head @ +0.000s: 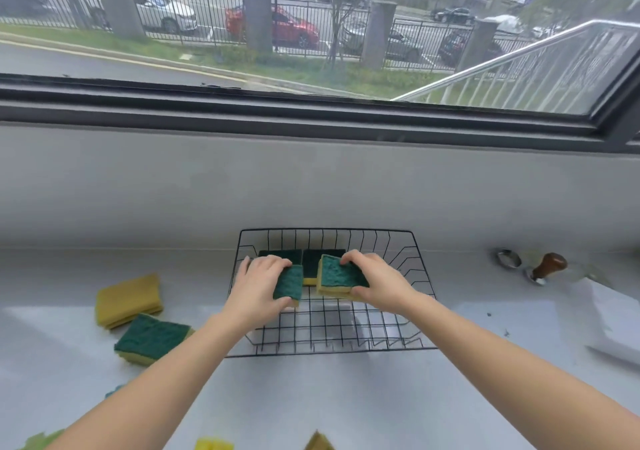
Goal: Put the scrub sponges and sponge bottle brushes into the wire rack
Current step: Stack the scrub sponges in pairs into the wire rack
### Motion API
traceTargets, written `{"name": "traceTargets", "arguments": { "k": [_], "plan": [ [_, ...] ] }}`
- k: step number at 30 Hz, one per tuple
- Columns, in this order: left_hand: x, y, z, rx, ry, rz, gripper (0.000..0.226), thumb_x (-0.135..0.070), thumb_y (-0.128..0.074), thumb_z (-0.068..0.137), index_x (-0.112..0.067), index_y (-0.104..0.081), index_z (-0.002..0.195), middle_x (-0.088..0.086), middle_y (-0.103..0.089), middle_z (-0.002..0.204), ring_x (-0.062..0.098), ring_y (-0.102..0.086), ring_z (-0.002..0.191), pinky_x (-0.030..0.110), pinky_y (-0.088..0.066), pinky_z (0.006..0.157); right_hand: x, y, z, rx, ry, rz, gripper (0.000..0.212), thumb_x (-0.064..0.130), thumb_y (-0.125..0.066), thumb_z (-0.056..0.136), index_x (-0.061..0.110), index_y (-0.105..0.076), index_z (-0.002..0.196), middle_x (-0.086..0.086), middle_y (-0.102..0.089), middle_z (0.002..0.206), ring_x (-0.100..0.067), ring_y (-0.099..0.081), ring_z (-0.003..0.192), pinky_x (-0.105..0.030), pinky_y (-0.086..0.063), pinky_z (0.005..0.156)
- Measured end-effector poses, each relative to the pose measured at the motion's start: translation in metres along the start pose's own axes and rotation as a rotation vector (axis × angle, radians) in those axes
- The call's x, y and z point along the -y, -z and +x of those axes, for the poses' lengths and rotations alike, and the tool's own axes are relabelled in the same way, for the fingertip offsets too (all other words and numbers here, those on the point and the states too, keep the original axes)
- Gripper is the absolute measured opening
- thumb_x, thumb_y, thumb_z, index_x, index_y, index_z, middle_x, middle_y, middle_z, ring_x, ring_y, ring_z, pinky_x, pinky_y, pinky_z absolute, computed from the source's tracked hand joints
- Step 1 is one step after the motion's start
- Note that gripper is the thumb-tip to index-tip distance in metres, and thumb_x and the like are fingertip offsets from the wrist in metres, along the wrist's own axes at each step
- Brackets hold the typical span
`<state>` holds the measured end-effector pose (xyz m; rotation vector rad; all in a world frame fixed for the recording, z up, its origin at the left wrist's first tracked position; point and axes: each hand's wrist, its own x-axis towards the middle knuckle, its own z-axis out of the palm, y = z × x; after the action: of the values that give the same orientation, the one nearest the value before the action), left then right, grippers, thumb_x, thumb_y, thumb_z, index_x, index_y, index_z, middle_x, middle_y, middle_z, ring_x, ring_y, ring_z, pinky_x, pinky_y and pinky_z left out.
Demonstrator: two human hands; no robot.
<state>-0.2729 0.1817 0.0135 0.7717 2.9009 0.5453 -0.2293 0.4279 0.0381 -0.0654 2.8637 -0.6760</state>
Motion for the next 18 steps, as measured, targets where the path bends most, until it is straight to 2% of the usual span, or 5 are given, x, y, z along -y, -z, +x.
{"name": "traceTargets", "arguments": {
  "k": [3,9,14,18],
  "plan": [
    [0.004,-0.008,0.023,-0.048,0.016,-0.014,0.063,-0.039,-0.066,0.076,-0.023,-0.045,0.133,-0.004,-0.051,0.134,0.019,-0.041,0.129,0.048,-0.017,0.119,-0.007,0.000,0.025,-0.022,0.026,-0.023,0.049,0.013,-0.062,0.082,0.026,-0.042,0.124,-0.001,-0.056,0.124,-0.021,-0.043,0.118,-0.038,-0.045,0.087],
    [0.010,-0.020,0.059,-0.092,0.076,-0.025,0.062,-0.037,-0.065,0.075,-0.023,-0.046,0.133,-0.002,-0.052,0.134,0.021,-0.044,0.126,0.044,-0.023,0.113,-0.012,-0.006,0.061,-0.047,0.045,-0.036,0.049,0.007,-0.057,0.085,0.022,-0.041,0.130,-0.004,-0.053,0.133,-0.025,-0.037,0.127,-0.045,-0.043,0.098],
    [0.004,-0.025,0.069,-0.089,0.049,-0.023,0.063,-0.039,-0.065,0.074,-0.024,-0.047,0.132,-0.003,-0.053,0.133,0.021,-0.045,0.124,0.043,-0.029,0.112,-0.018,-0.013,0.066,-0.066,0.061,-0.009,0.051,0.002,-0.057,0.084,0.020,-0.042,0.130,-0.006,-0.052,0.132,-0.025,-0.037,0.128,-0.044,-0.041,0.101],
    [-0.016,-0.026,0.075,-0.118,-0.006,-0.052,0.062,-0.041,-0.066,0.073,-0.025,-0.048,0.130,-0.004,-0.055,0.129,0.021,-0.047,0.121,0.043,-0.031,0.111,-0.038,0.000,0.058,-0.064,0.032,-0.002,0.059,0.000,-0.057,0.082,0.024,-0.037,0.132,-0.003,-0.050,0.135,-0.023,-0.038,0.127,-0.045,-0.045,0.098]
  ]
}}
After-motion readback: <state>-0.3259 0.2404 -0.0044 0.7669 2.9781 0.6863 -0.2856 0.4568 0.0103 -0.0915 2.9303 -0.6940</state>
